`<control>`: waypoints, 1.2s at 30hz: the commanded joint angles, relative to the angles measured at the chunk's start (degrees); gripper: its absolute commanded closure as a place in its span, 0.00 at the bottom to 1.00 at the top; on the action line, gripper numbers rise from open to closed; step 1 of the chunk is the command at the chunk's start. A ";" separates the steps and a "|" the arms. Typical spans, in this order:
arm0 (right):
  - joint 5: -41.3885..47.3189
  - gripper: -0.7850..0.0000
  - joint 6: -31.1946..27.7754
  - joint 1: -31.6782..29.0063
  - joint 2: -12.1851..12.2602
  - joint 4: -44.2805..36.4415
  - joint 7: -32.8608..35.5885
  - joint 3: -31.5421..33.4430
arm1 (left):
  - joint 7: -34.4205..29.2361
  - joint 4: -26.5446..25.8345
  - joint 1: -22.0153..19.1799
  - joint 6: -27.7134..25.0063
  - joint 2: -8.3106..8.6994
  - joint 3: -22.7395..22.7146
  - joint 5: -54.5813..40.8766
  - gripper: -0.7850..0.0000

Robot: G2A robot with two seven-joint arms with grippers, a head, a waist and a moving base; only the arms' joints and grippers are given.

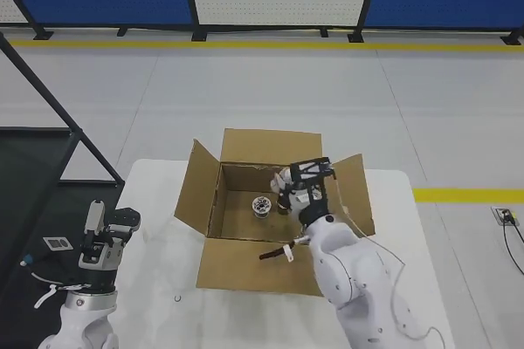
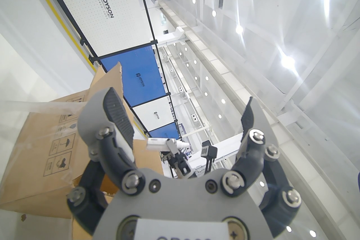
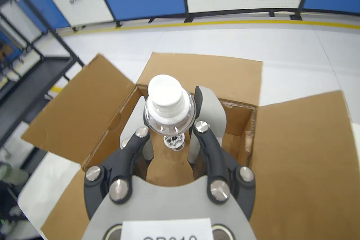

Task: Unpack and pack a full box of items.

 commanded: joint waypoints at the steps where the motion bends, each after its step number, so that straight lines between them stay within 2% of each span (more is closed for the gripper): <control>1: -2.41 1.00 -0.51 1.84 -0.26 3.91 2.44 -2.42 | 0.00 0.00 0.00 0.00 0.00 0.00 0.00 0.00; 11: -5.53 1.00 0.41 8.75 -1.82 19.12 8.28 -7.87 | 0.00 0.00 0.00 0.00 0.00 0.00 0.00 0.00; 20: -6.01 1.00 2.37 12.45 -3.08 26.27 12.94 -9.53 | 0.00 0.00 0.00 0.00 0.00 0.00 0.00 0.00; 30: -3.22 0.79 1.99 15.35 -4.15 33.34 12.63 -9.19 | 0.00 0.00 0.00 0.00 0.00 0.00 0.00 0.00; 34: -2.52 0.64 2.02 16.19 -4.49 35.40 12.13 -9.01 | 0.00 0.00 0.00 0.00 0.00 0.00 0.00 0.00; 36: -2.31 0.62 2.08 16.32 -4.60 35.99 11.68 -8.86 | 0.00 0.00 0.00 0.00 0.00 0.00 0.00 0.00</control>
